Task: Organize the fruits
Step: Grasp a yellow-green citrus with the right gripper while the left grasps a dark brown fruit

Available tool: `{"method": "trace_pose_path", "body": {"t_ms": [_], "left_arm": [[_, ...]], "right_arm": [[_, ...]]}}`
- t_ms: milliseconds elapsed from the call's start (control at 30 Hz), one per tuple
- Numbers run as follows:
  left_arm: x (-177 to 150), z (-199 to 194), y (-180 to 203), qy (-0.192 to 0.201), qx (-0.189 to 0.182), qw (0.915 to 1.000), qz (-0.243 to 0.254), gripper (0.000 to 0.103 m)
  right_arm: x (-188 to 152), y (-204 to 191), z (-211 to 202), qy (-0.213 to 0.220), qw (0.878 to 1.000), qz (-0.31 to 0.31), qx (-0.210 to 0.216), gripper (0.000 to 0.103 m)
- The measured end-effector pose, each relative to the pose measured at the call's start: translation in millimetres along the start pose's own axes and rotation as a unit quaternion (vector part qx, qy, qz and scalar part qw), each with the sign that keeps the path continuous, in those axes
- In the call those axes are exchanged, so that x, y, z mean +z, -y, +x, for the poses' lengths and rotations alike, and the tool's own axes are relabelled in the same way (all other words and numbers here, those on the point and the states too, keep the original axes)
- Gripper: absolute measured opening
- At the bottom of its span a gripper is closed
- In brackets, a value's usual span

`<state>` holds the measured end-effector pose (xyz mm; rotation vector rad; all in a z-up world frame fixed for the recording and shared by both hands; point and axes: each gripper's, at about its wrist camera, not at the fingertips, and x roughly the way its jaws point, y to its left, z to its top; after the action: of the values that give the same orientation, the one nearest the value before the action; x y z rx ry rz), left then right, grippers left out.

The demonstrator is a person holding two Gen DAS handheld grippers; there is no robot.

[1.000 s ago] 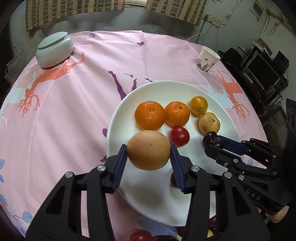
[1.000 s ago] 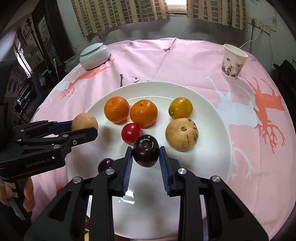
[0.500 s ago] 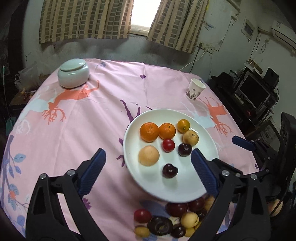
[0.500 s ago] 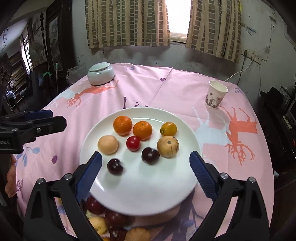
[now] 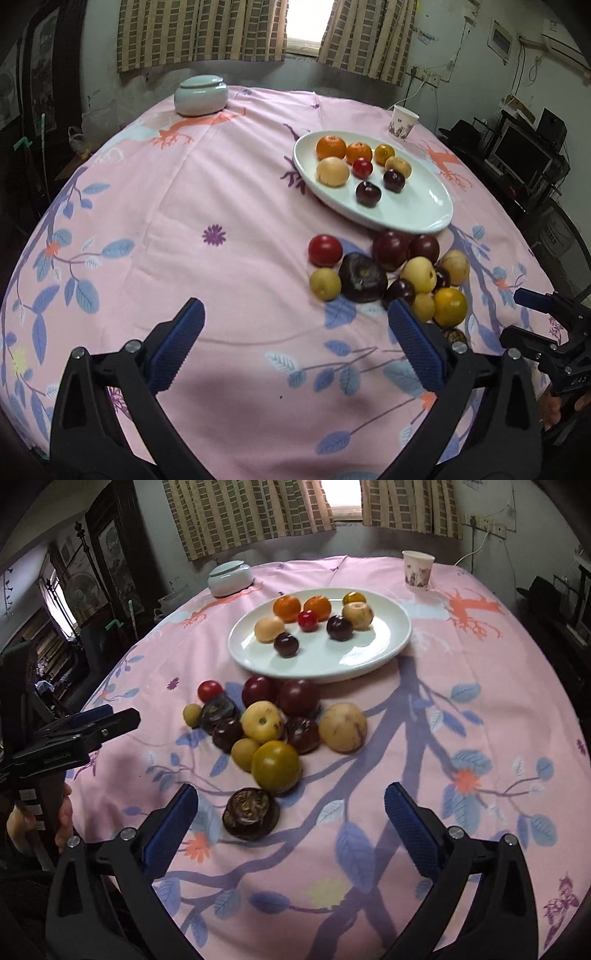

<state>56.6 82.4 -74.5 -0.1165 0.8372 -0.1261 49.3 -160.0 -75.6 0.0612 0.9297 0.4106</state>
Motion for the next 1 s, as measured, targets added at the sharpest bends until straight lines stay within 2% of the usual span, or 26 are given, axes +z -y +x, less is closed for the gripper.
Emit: {"method": "trace_pose_path", "body": {"t_ms": [133, 167, 200, 233, 300, 500, 633, 733, 833, 1000], "left_arm": [[-7.9, -1.9, -7.6, -0.008, -0.004, 0.9999, -0.008, 0.101], [-8.6, -5.2, -8.0, -0.004, -0.003, 1.0000, -0.008, 0.101], [-8.8, -7.2, -9.0, -0.002, -0.003, 1.0000, -0.007, 0.101], [-9.2, -9.2, -10.1, -0.001, -0.002, 1.0000, -0.006, 0.101], [-9.5, -10.6, -12.4, -0.001, -0.001, 1.0000, -0.008, 0.101], [-9.5, -12.7, -13.9, -0.004, -0.011, 0.9999, -0.011, 0.101], [-9.9, -9.2, -0.4, -0.014, -0.018, 0.9997, 0.007, 0.101], [-10.4, -5.6, 14.1, -0.021, -0.023, 0.9993, 0.022, 0.101], [-13.2, 0.3, 37.3, -0.035, -0.044, 0.9975, 0.042, 0.101], [-29.1, 17.6, 92.5, -0.066, -0.063, 0.9906, 0.102, 0.101]], "right_arm": [[3.5, -5.6, 10.4, 0.006, 1.000, 0.006, 0.014, 0.101], [4.9, -6.3, 13.9, 0.010, 1.000, 0.008, 0.013, 0.096], [6.2, -7.0, 17.3, 0.009, 1.000, 0.009, 0.013, 0.084], [6.4, -7.1, 21.9, 0.005, 1.000, 0.011, 0.015, 0.077], [8.7, -3.5, 34.6, -0.009, 0.999, 0.025, 0.022, 0.057], [9.0, 4.5, 57.4, -0.029, 0.997, 0.053, 0.041, 0.041], [9.9, 8.7, 48.6, -0.013, 0.996, 0.065, 0.052, 0.039], [11.6, 11.9, 19.7, 0.024, 0.998, 0.053, 0.024, 0.039], [8.0, 18.8, -6.0, 0.050, 0.998, 0.047, -0.006, 0.039], [-13.7, 36.7, -22.5, 0.057, 0.996, 0.056, -0.026, 0.039]]}}
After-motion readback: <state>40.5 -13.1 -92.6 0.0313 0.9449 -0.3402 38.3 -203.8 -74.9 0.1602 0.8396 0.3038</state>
